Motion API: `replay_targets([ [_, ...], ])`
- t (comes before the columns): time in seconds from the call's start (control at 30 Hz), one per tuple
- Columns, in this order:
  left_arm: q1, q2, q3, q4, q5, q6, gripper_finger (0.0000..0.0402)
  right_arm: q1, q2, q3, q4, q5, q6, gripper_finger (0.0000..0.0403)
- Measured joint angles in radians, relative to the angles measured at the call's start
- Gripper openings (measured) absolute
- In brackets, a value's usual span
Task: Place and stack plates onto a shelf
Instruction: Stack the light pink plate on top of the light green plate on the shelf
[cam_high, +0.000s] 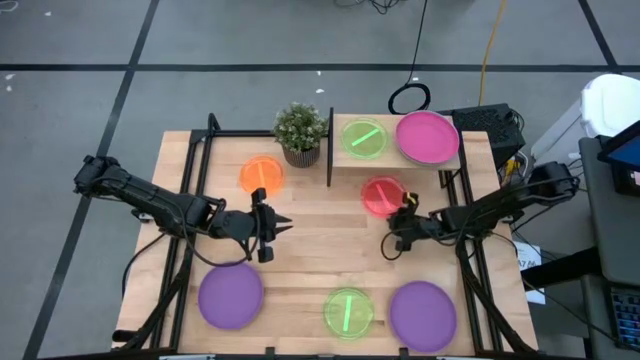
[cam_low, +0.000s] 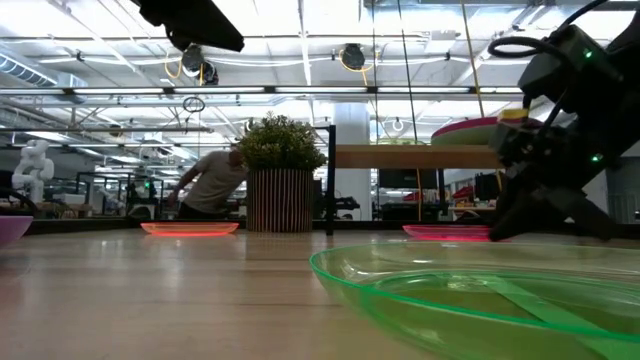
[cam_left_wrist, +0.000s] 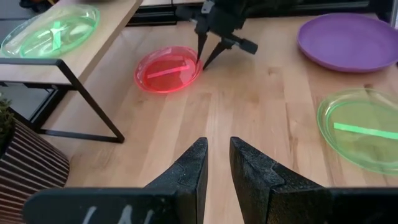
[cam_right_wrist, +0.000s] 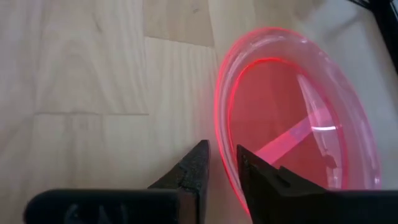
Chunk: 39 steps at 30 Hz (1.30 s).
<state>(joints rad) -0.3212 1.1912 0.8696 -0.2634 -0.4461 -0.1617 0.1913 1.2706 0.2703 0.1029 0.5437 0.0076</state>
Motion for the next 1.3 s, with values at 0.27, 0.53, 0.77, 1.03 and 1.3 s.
replay_targets([
  [0.27, 0.000, 0.000, 0.000, 0.011, 0.000, 0.002, 0.0074, -0.015, 0.089, 0.003, 0.049, -0.012, 0.007, 0.0016],
  [0.53, 0.000, 0.000, 0.000, 0.006, 0.000, 0.002, 0.0074, -0.013, 0.090, 0.000, 0.109, -0.022, -0.020, 0.0001],
  [0.77, 0.000, 0.000, 0.000, 0.003, 0.001, -0.005, 0.0074, 0.037, 0.090, 0.055, 0.095, -0.050, -0.021, 0.0000],
  [1.03, -0.006, 0.000, 0.000, -0.007, 0.001, -0.031, 0.0074, 0.113, 0.089, 0.236, -0.010, -0.019, -0.056, 0.0000],
  [1.3, -0.021, 0.000, 0.000, -0.033, 0.003, -0.035, 0.0074, 0.198, 0.088, 0.472, -0.274, 0.010, -0.082, 0.0000],
])
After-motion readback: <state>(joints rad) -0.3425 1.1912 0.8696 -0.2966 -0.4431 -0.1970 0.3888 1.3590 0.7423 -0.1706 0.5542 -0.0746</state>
